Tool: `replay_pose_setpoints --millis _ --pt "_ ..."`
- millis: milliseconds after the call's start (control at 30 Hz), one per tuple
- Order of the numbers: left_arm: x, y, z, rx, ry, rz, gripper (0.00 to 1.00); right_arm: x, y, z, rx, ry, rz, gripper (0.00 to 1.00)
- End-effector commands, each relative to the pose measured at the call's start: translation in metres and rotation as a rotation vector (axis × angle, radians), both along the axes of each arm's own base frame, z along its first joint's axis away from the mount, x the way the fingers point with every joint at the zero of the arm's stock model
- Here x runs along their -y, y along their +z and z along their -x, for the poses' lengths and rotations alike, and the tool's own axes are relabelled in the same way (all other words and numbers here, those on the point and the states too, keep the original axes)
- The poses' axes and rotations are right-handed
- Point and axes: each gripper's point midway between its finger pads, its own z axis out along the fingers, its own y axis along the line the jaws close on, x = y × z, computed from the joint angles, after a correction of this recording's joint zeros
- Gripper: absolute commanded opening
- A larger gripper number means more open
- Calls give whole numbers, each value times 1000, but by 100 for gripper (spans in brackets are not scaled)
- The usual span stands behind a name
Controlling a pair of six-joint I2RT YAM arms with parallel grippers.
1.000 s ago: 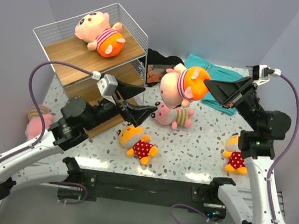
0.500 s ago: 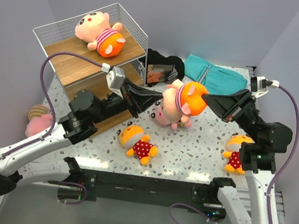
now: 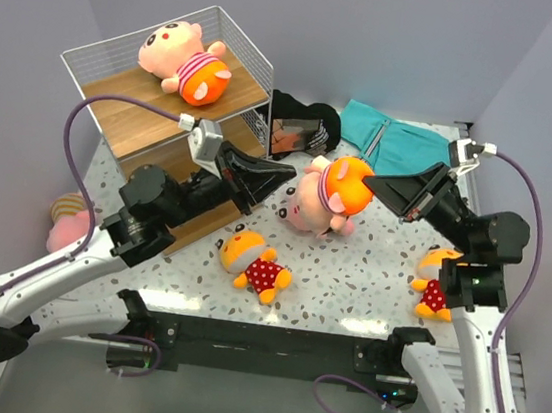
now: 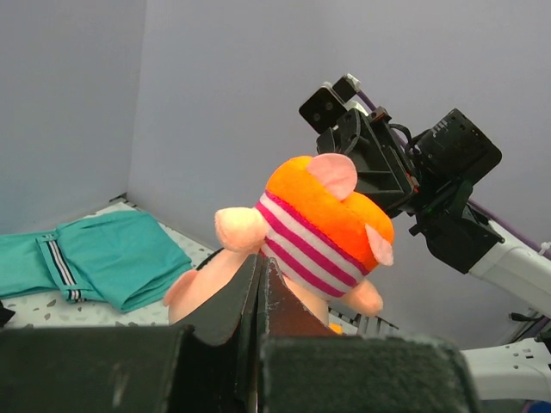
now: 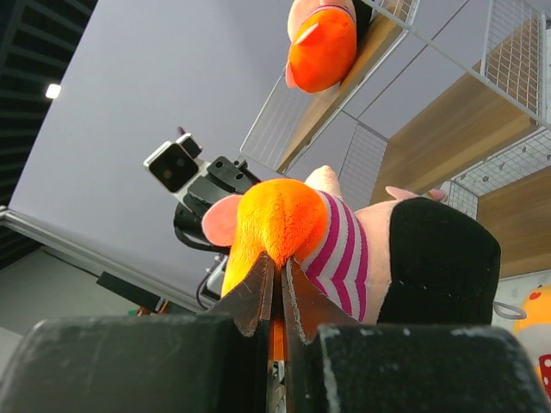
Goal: Place and organize the stuffed toys onto the shelf
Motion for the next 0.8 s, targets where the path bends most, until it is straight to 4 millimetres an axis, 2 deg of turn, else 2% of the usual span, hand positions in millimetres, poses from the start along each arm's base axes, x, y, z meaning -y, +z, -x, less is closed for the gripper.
replay_pose_setpoints --millis 0,133,267,300,367,400,500,633,700,767 --pt "-12 8 -1 -2 47 34 0 -2 -1 0 28 16 19 0" --pt "-16 -2 -5 -35 80 7 0 -2 0 -1 37 28 -3 0" --pt "-16 -4 -4 -37 77 -3 0 -1 10 1 68 23 -36 0" --pt "-15 -1 -4 -37 75 -4 11 0 12 2 74 18 -46 0" --pt "-10 -11 -9 -74 74 -37 33 3 23 2 107 -5 -82 0" --pt "-8 -12 -10 -85 74 -43 50 5 28 3 124 -18 -96 0" --pt "3 -22 -10 -124 38 -59 72 11 49 3 201 -65 -136 0" --pt "19 -26 -3 -143 -55 -53 82 16 67 4 266 -100 -174 0" --pt "24 -23 -2 -141 -82 -35 87 18 67 3 259 -101 -201 0" --pt "27 -21 0 -132 -102 -25 88 18 60 3 243 -91 -212 0"
